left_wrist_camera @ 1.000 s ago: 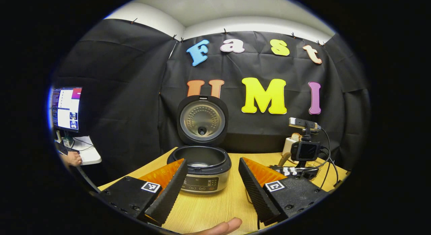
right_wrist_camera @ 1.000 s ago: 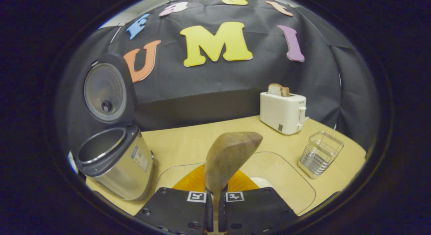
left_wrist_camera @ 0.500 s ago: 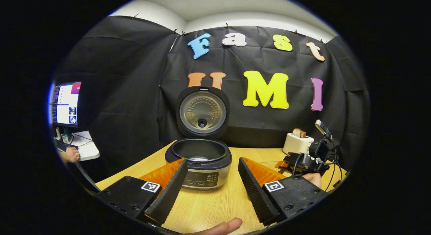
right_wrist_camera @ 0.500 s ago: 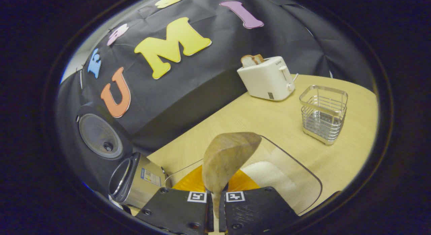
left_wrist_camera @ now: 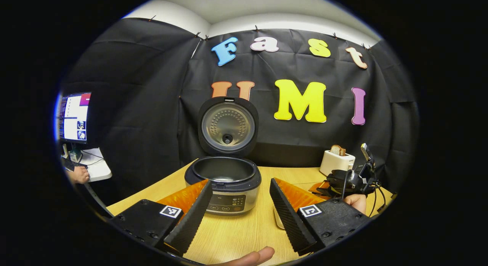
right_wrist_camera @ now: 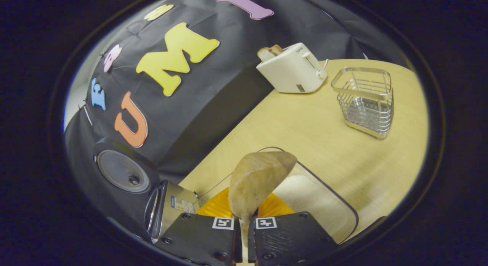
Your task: Close the left gripper, press the button to open the rice cooker; take a wooden spoon from the chopstick holder with the right hand, scoop a spoonful of rice and pour it into the rice cooker, then put the wooden spoon back into the chopstick holder.
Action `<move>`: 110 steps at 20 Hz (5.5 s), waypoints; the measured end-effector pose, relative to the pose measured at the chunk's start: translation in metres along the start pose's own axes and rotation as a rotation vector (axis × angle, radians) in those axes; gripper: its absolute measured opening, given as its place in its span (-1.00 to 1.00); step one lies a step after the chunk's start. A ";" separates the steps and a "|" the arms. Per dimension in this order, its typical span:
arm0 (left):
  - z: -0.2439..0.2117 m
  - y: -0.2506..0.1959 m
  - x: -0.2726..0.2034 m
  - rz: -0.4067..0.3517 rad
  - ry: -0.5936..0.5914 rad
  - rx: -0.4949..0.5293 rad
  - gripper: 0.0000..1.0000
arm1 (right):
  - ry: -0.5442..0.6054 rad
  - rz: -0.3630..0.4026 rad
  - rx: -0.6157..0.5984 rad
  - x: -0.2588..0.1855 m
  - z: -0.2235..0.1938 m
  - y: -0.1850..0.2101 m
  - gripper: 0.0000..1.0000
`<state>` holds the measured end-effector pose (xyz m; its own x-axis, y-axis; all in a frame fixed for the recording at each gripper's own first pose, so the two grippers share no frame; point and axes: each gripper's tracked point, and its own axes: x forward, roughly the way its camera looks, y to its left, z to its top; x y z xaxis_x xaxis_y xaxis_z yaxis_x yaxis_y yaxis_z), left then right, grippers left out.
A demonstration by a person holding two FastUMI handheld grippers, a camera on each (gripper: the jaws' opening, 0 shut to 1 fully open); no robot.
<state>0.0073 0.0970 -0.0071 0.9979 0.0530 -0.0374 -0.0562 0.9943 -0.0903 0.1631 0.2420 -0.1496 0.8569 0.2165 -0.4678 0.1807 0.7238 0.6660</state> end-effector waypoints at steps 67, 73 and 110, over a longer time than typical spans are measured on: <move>-0.011 0.095 -0.004 0.147 0.039 0.040 0.93 | -0.305 0.307 -0.796 -0.019 -0.023 0.331 -0.89; -0.019 0.110 -0.003 0.193 0.072 0.027 0.93 | -0.367 0.339 -1.013 -0.035 -0.036 0.351 -0.89; -0.020 0.041 0.005 0.108 0.081 0.131 0.93 | -0.584 0.039 -1.130 -0.130 0.199 0.155 -0.84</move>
<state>0.0094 0.1357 -0.0312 0.9801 0.1576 -0.1208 -0.1527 0.9871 0.0489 0.1755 0.1961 0.1301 0.9887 0.1388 0.0569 -0.1131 0.9390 -0.3248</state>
